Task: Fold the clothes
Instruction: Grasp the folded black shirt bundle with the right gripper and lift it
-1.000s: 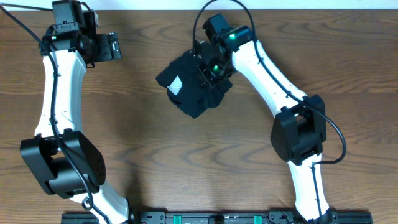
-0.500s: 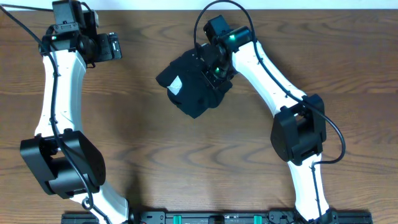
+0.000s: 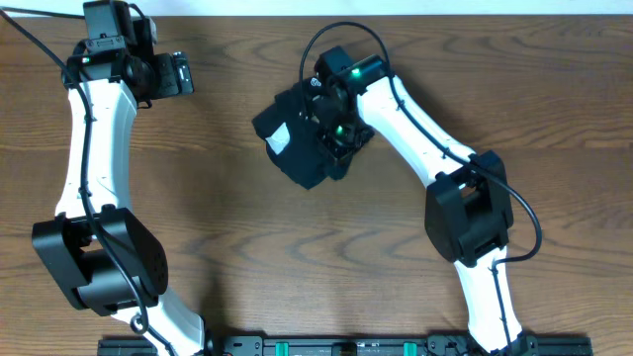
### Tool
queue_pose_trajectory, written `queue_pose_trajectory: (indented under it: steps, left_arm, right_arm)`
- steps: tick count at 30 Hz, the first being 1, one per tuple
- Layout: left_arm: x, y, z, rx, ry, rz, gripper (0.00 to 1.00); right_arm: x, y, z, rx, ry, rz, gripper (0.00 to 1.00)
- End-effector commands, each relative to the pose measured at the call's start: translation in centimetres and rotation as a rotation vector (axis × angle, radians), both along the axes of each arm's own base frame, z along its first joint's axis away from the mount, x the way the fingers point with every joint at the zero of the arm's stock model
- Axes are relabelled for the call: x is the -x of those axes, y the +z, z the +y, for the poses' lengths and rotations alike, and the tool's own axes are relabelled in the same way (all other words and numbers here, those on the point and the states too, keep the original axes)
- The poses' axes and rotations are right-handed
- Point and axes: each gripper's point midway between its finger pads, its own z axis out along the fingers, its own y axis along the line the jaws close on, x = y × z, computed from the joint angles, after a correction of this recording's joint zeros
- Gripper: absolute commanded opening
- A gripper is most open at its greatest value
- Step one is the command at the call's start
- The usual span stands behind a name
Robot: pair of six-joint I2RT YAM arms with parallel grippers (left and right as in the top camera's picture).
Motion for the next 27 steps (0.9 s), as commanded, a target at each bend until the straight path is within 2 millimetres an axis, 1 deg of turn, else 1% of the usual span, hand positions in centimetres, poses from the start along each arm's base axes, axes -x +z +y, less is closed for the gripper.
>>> queue_pose_trajectory:
  steps: [1, 3, 6, 7, 8, 9, 10, 12, 14, 16, 18, 20, 22, 23, 25, 27]
  left_arm:
    - [-0.1, -0.6, -0.2, 0.011, -0.001, 0.012, 0.96]
    - [-0.1, -0.5, -0.2, 0.011, -0.001, 0.012, 0.96]
    - [-0.1, -0.5, -0.2, 0.011, 0.0, 0.012, 0.96]
    - [-0.1, -0.5, -0.2, 0.011, -0.001, 0.011, 0.96]
    - [-0.1, -0.5, -0.2, 0.01, -0.001, 0.011, 0.96]
    - [-0.1, -0.5, -0.2, 0.01, -0.001, 0.009, 0.96]
    - [-0.1, -0.5, -0.2, 0.01, -0.001, 0.008, 0.96]
    - [-0.2, -0.5, -0.1, 0.01, -0.001, 0.006, 0.96]
    - [-0.2, -0.5, -0.1, 0.01, -0.001, 0.006, 0.96]
    - [-0.2, -0.5, -0.2, 0.01, -0.001, 0.006, 0.96]
    - [-0.2, -0.5, -0.2, 0.01, -0.001, 0.006, 0.96]
    - [-0.2, -0.5, -0.2, 0.01, -0.001, 0.006, 0.96]
    - [-0.2, -0.5, -0.2, 0.01, -0.001, 0.006, 0.96]
    - [-0.2, -0.5, -0.2, 0.01, -0.001, 0.006, 0.96]
    - [-0.2, -0.5, -0.2, 0.01, -0.001, 0.006, 0.96]
    - [-0.2, -0.5, -0.2, 0.01, -0.001, 0.007, 0.96]
  right_arm:
    - [2.3, 1.8, 1.5, -0.035, 0.071, 0.016, 0.01]
    - [3.4, 1.0, 1.9, -0.024, 0.103, 0.031, 0.01]
    - [4.3, -0.1, 2.5, -0.02, 0.133, 0.038, 0.01]
    - [4.5, -0.4, 2.5, -0.02, 0.15, 0.038, 0.09]
    - [4.7, -0.5, 2.5, -0.019, 0.163, 0.039, 0.24]
    - [4.7, -0.5, 2.5, -0.02, 0.173, 0.039, 0.41]
    - [4.7, -0.5, 2.5, -0.02, 0.172, 0.038, 0.49]
    - [4.7, -0.3, 2.5, -0.025, 0.17, 0.036, 0.55]
    - [4.7, 0.4, 2.5, -0.045, 0.183, 0.04, 0.55]
    - [4.6, 1.5, 2.8, -0.083, 0.198, 0.034, 0.55]
    - [3.9, 3.2, 3.0, -0.124, 0.191, 0.005, 0.55]
    - [2.4, 5.3, 2.8, -0.166, 0.173, -0.057, 0.55]
    - [0.9, 7.1, 2.4, -0.196, 0.151, -0.116, 0.56]
    - [-0.1, 8.1, 2.0, -0.216, 0.134, -0.158, 0.58]
    - [-2.0, 8.9, 1.5, -0.239, 0.107, -0.218, 0.61]
    - [-4.1, 9.1, 0.8, -0.258, 0.074, -0.272, 0.64]
